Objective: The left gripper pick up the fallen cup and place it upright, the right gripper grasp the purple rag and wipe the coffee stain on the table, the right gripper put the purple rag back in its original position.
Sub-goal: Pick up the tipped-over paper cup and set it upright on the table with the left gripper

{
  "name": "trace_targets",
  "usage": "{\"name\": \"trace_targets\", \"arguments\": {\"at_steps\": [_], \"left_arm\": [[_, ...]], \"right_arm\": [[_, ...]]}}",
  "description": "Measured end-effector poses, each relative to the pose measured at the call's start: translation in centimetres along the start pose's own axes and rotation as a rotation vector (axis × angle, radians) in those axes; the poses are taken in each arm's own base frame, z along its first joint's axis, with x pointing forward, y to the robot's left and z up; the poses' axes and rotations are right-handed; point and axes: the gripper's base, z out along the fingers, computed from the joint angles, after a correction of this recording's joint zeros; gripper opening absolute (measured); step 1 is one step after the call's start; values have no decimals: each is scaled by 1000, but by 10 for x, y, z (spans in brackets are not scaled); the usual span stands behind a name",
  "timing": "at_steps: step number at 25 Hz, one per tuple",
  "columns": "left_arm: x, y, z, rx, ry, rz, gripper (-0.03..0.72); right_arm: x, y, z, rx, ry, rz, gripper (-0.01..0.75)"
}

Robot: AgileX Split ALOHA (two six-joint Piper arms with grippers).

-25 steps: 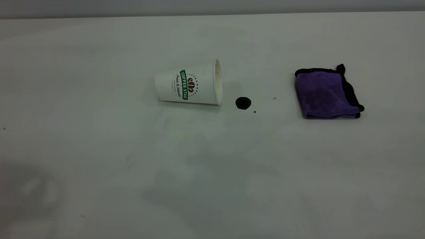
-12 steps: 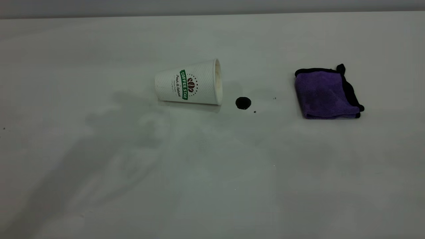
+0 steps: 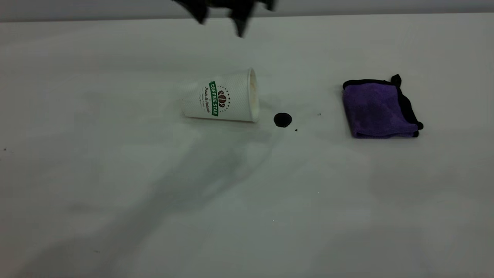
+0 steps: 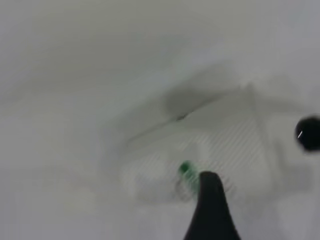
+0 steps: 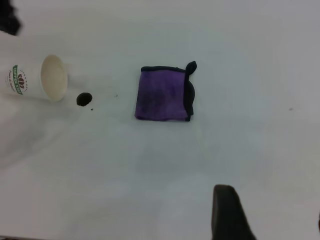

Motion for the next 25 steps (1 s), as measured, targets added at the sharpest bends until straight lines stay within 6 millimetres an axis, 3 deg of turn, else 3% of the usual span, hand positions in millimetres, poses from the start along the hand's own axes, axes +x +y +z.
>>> {"name": "trace_targets", "arguments": {"at_steps": [4,8,25], "left_arm": [[-4,-30,23,-25,-16,-15,590],[-5,-44,37,-85,-28,-31,590],[16,-46,84,-198,18,-62,590]], "right_arm": [[0,0,0,0,0,0,466],[0,0,0,0,0,0,466],[0,0,0,0,0,0,466]]}}
